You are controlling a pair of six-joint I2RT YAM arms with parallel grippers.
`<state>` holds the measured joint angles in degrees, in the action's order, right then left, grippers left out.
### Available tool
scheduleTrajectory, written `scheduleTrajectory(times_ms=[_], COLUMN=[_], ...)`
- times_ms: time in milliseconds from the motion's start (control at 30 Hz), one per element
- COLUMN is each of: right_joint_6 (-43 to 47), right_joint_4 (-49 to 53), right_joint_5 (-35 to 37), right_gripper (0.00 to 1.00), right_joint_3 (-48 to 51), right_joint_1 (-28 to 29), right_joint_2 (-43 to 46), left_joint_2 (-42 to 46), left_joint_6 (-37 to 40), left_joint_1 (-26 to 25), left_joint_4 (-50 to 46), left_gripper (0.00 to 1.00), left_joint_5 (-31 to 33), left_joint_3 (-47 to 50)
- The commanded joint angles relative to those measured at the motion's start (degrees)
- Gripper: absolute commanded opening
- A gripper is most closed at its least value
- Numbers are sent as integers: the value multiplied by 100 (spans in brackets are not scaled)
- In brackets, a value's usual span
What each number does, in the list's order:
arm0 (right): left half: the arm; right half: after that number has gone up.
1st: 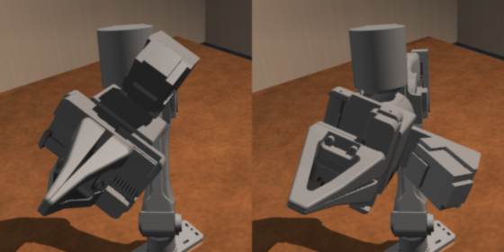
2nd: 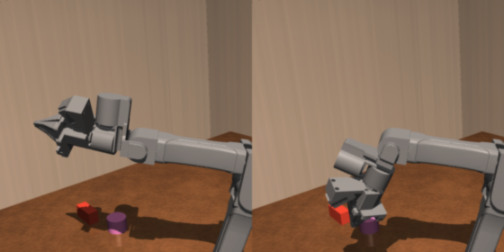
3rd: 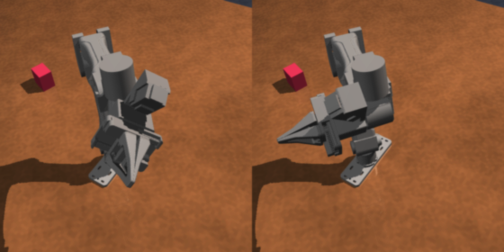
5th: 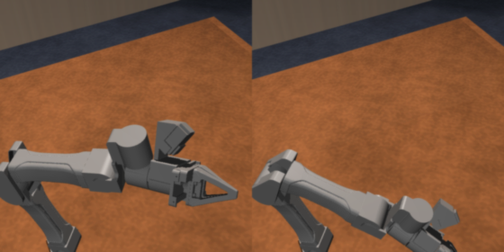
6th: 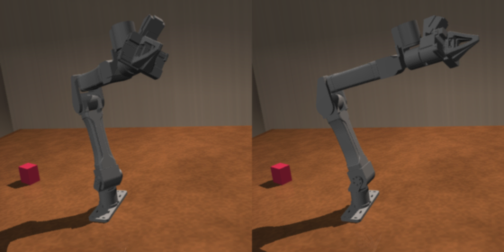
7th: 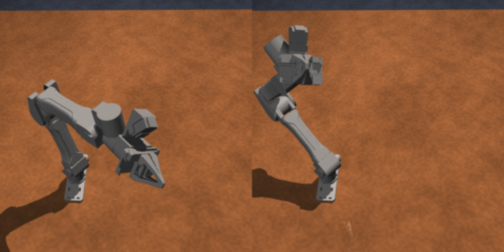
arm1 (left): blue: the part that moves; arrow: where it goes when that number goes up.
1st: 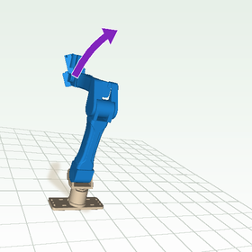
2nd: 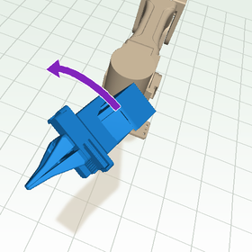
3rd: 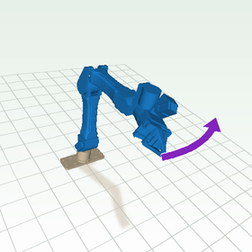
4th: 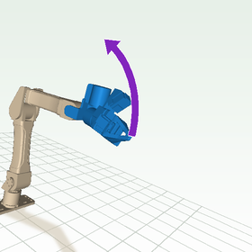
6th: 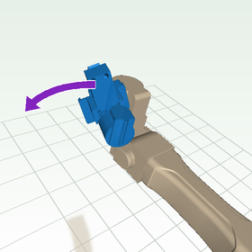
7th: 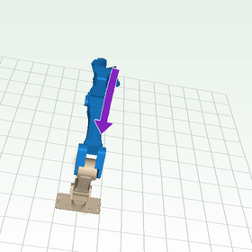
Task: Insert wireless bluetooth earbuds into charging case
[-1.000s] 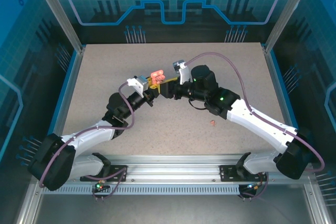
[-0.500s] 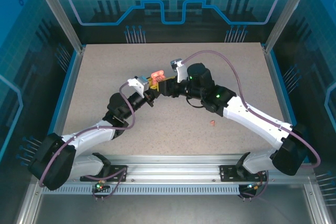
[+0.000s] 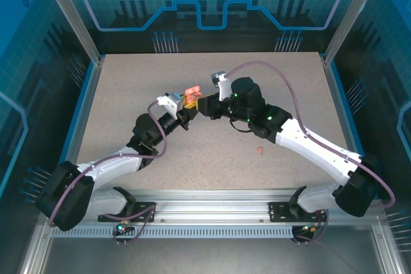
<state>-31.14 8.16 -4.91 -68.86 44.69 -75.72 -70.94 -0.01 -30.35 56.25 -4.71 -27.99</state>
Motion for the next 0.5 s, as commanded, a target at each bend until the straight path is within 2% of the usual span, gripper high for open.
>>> scheduleTrajectory(times_ms=[0,233,467], right_joint_6=[-93,-224,-482], right_joint_4=[156,854,1470], right_joint_5=[23,76,-376], right_gripper=[27,27,27], right_joint_3=[147,499,906], right_joint_1=[-17,-219,-404], right_joint_2=[564,1177,890], left_joint_2=[-107,-144,211], left_joint_6=[41,299,247], left_joint_1=[-47,-11,184], left_joint_4=[31,20,-473], left_gripper=[0,0,0], left_joint_5=[419,1036,1099], left_joint_3=[13,55,19])
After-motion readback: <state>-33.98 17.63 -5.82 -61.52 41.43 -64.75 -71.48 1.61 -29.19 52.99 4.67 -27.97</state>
